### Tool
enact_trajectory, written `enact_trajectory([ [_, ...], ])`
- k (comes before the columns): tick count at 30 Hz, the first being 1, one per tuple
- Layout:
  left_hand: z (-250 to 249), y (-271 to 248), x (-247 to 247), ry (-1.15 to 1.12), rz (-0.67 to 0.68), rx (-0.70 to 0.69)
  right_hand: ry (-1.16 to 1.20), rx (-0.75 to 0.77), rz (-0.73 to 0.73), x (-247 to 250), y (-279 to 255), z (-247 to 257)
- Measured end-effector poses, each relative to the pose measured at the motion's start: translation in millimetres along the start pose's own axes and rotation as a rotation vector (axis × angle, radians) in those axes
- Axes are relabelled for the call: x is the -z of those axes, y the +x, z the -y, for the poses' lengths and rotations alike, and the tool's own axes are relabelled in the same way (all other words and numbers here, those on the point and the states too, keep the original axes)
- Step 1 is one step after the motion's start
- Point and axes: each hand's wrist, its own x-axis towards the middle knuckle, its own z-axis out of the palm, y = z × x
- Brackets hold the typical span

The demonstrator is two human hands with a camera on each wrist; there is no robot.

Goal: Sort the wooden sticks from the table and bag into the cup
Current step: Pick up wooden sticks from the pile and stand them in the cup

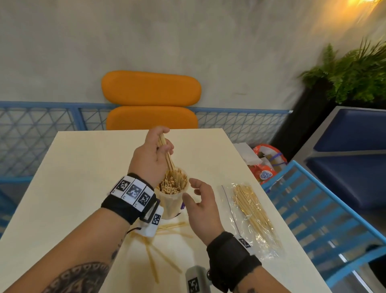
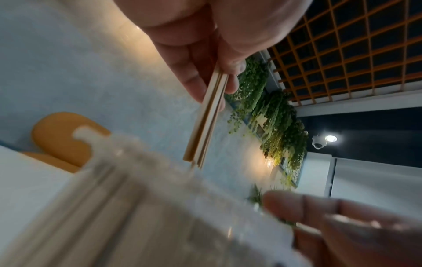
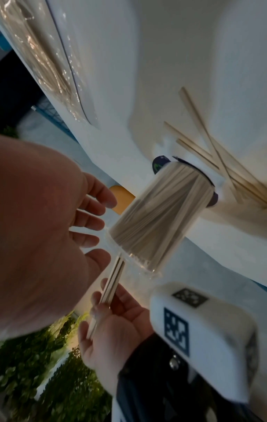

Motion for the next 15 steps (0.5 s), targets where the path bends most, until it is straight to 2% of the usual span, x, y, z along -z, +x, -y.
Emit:
enact_trajectory([
  [5, 21, -8, -15, 0.086, 0.197, 0.084, -0.001, -0.009, 0.014, -4, 3, -2],
  [8, 36, -16, -21, 0.121, 0.314, 0.059, -0.058, 0.015, 0.073, -9, 3, -1],
  [11, 48, -23, -26, 0.169, 0.331, -0.030, -0.179, 0.057, 0.193, -10, 3, 4],
  [13, 50, -24, -27, 0.248, 0.332, -0.032, -0.274, 0.114, 0.253, -11, 3, 4],
  [15, 48, -25, -25, 0.347, 0.390, -0.012, -0.392, 0.195, 0.264, -13, 1, 3],
])
